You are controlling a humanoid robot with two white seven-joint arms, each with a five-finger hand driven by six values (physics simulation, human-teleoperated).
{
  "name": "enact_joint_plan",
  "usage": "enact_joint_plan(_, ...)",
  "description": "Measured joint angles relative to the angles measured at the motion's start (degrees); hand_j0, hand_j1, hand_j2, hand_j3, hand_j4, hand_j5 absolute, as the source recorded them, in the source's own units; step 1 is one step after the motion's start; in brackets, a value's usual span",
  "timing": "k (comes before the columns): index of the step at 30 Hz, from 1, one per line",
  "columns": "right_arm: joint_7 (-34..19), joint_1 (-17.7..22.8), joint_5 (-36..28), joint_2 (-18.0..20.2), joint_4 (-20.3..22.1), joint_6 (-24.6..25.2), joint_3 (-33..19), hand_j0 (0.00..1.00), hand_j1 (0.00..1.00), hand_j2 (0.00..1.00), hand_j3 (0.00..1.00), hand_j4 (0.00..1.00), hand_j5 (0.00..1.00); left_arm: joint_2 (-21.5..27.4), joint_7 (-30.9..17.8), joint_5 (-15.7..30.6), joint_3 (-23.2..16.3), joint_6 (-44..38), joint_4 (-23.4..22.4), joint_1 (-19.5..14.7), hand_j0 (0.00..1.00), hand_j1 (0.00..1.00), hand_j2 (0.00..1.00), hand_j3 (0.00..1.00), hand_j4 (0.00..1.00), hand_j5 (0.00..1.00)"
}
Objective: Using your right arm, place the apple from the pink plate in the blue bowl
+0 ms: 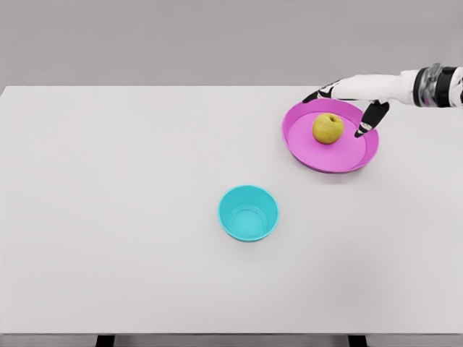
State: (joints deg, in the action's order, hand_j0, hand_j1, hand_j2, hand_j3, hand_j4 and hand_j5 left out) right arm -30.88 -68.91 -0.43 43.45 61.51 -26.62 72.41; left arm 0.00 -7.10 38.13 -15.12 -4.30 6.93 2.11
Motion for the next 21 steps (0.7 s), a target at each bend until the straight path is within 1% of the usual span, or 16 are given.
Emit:
enact_joint_plan(7, 0.68, 0.18, 2.52, -1.07, -2.67, -0.31, -0.06, 1.00, 1.00, 1.00, 1.00, 1.00, 1.00, 0.00, 0.00, -0.02, 0.00, 0.00, 0.00, 0.00, 1.00, 1.00, 1.00, 1.00, 1.00, 1.00)
enact_joint_plan(11, 0.72, 0.35, 3.12, -2.32, -6.27, -1.49, -0.03, 1.00, 1.00, 1.00, 1.00, 1.00, 1.00, 0.00, 0.00, -0.03, 0.00, 0.00, 0.01, 0.00, 1.00, 1.00, 1.00, 1.00, 1.00, 1.00)
enact_joint_plan(16, 0.66, 0.35, 3.30, -4.48, -9.32, -2.00, 0.05, 1.00, 1.00, 1.00, 1.00, 1.00, 1.00, 0.00, 0.00, -0.01, 0.00, 0.00, 0.02, 0.00, 1.00, 1.00, 1.00, 1.00, 1.00, 1.00)
enact_joint_plan(21, 0.71, 0.35, 4.20, -7.86, -15.32, -4.36, -0.12, 1.00, 1.00, 1.00, 1.00, 1.00, 1.00, 0.00, 0.00, 0.00, 0.00, 0.00, 0.01, 0.00, 1.00, 1.00, 1.00, 1.00, 1.00, 1.00)
